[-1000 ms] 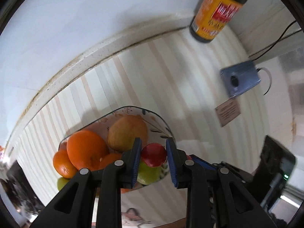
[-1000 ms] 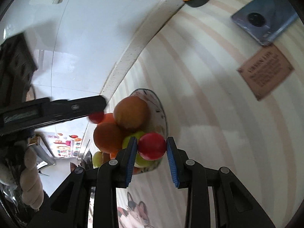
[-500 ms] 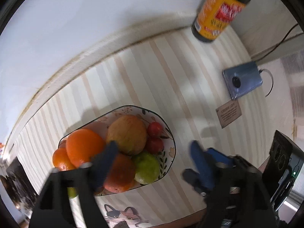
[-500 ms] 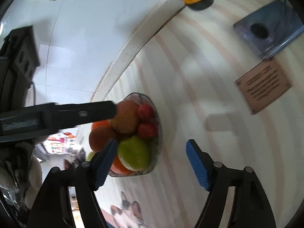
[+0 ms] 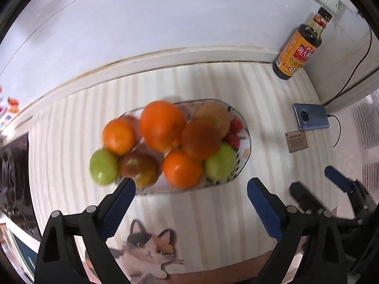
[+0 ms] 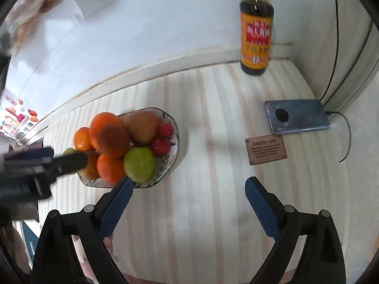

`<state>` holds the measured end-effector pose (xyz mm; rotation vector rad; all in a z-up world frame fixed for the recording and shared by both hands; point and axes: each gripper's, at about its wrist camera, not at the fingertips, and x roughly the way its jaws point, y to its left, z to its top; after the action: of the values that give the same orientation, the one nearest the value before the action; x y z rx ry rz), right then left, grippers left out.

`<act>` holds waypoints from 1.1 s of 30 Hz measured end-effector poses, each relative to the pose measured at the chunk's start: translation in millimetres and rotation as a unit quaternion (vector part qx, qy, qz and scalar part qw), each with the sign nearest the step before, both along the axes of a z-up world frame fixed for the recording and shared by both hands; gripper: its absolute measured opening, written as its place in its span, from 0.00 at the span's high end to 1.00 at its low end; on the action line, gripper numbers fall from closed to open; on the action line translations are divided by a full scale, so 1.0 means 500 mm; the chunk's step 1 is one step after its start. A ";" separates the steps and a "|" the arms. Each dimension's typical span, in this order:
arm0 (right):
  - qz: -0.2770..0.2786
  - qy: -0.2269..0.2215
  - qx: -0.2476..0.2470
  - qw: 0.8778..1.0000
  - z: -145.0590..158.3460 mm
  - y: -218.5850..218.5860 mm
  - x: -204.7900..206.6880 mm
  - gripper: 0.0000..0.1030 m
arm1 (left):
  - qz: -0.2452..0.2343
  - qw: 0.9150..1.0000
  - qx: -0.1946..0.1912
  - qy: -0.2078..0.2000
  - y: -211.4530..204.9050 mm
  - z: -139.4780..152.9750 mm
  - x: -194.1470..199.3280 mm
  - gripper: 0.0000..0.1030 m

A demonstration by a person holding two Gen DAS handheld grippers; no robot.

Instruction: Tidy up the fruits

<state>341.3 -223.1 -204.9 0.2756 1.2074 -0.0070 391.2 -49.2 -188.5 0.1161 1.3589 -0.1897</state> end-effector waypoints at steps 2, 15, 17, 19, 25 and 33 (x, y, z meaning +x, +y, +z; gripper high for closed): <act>0.003 -0.007 -0.014 1.000 0.022 0.018 -0.014 0.02 | 0.016 1.000 -0.007 -0.013 0.027 0.016 -0.024 0.06; -0.008 -0.074 -0.052 0.996 0.191 0.120 -0.181 0.02 | 0.054 0.987 -0.014 -0.148 0.164 0.194 -0.225 0.06; -0.007 -0.094 -0.055 0.994 0.232 0.142 -0.226 0.02 | 0.055 0.984 -0.011 -0.167 0.179 0.224 -0.261 0.06; -0.004 -0.112 -0.065 0.992 0.270 0.163 -0.268 0.02 | 0.056 0.980 -0.011 -0.191 0.196 0.256 -0.306 0.06; -0.004 -0.158 -0.079 0.984 0.372 0.213 -0.401 0.02 | 0.065 0.970 -0.018 -0.234 0.242 0.325 -0.439 0.06; -0.002 -0.190 -0.095 0.977 0.458 0.223 -0.542 0.02 | 0.070 0.962 -0.021 -0.262 0.252 0.366 -0.561 0.06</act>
<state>70.3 -111.3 24.2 0.1040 0.8180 -0.0707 110.9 76.9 -5.6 0.0298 0.8303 -0.0601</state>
